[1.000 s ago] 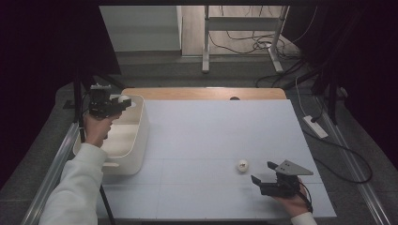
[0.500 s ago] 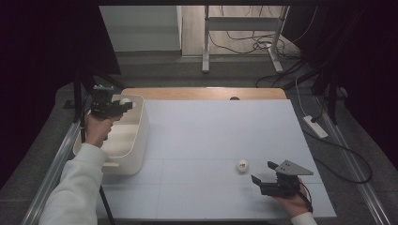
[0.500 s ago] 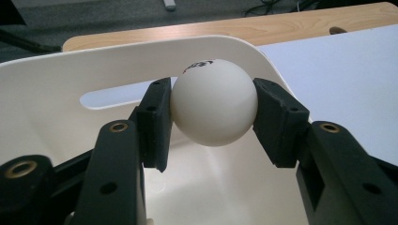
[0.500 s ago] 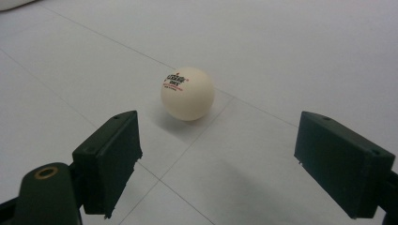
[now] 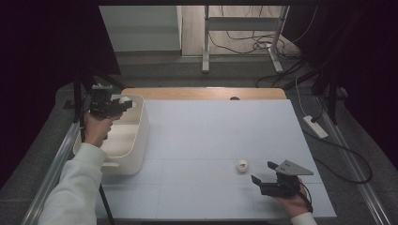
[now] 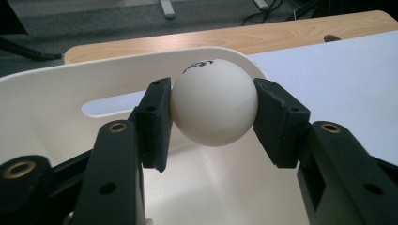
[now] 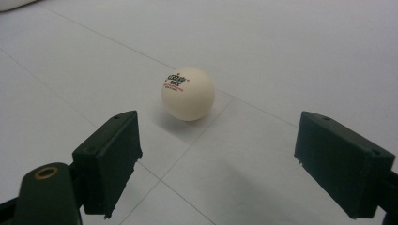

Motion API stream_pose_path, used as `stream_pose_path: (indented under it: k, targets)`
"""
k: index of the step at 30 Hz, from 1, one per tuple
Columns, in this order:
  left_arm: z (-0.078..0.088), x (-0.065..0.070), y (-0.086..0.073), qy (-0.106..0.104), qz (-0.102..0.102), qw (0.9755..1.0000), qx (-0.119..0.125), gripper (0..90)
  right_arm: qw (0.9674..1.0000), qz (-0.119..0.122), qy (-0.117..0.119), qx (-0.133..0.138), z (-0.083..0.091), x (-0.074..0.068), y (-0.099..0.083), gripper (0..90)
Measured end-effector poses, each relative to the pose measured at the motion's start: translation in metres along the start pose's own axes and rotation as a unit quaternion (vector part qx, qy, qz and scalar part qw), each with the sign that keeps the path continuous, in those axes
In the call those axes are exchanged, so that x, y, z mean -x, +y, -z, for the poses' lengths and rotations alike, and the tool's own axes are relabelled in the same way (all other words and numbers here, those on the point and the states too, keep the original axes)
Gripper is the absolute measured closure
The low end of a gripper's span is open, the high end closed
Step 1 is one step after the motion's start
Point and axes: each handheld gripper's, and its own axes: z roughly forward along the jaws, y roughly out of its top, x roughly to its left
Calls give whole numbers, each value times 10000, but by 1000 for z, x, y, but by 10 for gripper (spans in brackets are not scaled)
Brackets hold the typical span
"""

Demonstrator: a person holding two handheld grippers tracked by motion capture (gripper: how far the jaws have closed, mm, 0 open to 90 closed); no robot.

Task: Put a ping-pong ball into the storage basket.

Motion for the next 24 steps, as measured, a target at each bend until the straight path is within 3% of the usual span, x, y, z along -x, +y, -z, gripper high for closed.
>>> stream_pose_path:
  k: [2, 5, 17, 24]
  targets:
    - [2, 2, 2, -12, 61, 10000, 18, 276, 10000, 0, 0, 2, 0, 0, 0, 144]
    - [5, 4, 2, -155, 22, 9999, 71, 191, 10000, 4, 1, 0, 0, 0, 0, 143]
    - [14, 17, 4, -585, -207, 9976, 308, 176, 10000, -7, -1, 11, 0, 0, 1, 144]
    - [23, 30, 3, -903, -391, 9941, 452, 186, 10000, -53, 34, 68, -1, 1, 4, 143]
